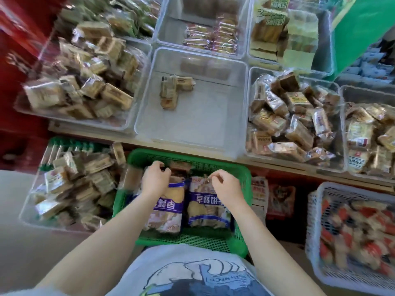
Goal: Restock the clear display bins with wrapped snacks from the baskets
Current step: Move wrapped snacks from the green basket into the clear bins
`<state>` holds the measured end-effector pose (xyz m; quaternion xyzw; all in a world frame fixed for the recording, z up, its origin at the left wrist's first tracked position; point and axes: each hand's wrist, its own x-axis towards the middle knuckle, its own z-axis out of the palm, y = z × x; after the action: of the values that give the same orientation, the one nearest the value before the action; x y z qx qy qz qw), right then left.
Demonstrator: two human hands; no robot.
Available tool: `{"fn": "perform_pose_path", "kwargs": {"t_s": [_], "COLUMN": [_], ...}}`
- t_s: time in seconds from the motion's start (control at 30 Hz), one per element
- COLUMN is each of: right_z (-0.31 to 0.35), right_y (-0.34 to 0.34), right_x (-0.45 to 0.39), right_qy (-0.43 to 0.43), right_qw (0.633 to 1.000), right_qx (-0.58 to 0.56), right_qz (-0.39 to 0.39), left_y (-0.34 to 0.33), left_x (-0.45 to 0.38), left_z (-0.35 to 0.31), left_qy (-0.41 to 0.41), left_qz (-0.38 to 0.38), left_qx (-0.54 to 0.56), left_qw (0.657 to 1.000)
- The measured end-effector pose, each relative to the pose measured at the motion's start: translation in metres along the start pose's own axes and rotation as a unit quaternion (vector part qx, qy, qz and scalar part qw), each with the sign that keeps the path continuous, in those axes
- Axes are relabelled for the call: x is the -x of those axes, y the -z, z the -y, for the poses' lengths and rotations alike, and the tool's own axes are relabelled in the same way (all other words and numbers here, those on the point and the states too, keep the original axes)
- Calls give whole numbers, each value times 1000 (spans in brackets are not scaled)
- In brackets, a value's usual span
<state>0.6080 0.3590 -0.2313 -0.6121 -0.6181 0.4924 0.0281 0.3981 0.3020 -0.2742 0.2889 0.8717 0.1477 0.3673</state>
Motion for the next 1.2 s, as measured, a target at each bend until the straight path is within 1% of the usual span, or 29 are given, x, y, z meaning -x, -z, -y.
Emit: {"fn": "perform_pose_path", "kwargs": {"t_s": [0.1,0.2,0.23,0.4,0.5,0.6,0.7,0.77,0.9,1.0,1.07,1.13,1.2], "right_z": [5,10,12,21,24,26,28,33,44,47,44,41,35], "right_y": [-15,-22,-23,-28,-27,-24,-18,-10,28,68,99,135,172], "right_x": [-3,-9,-11,-15,-16,-17,-21,-22,-12,5,16,26,25], "right_qy": [-27,-42,-46,-52,-37,18,73,90,89,98,115,131,123], "right_qw": [999,998,998,998,999,995,984,981,991,995,992,987,977], "right_qx": [21,38,43,34,31,95,162,167,96,0,-48,-84,-122], "right_qz": [7,6,8,11,8,-6,28,43,6,33,28,-37,-126], "left_y": [-2,-9,-11,-13,-8,0,13,21,28,22,12,-7,-32], "left_x": [-28,-41,-44,-56,-54,-38,-11,7,35,45,48,44,34], "left_z": [8,5,4,7,8,3,-16,-37,-88,-126,-153,-181,-206], "left_qy": [17,7,3,-21,-87,-201,-288,-325,-395,-385,-369,-369,-369], "left_qz": [25,33,33,38,29,32,33,40,17,-10,-39,-48,-31], "left_qx": [-17,-104,-117,-114,-127,-90,-47,-13,35,106,151,141,82], "left_qw": [999,994,993,993,988,975,956,945,918,917,916,917,925]}}
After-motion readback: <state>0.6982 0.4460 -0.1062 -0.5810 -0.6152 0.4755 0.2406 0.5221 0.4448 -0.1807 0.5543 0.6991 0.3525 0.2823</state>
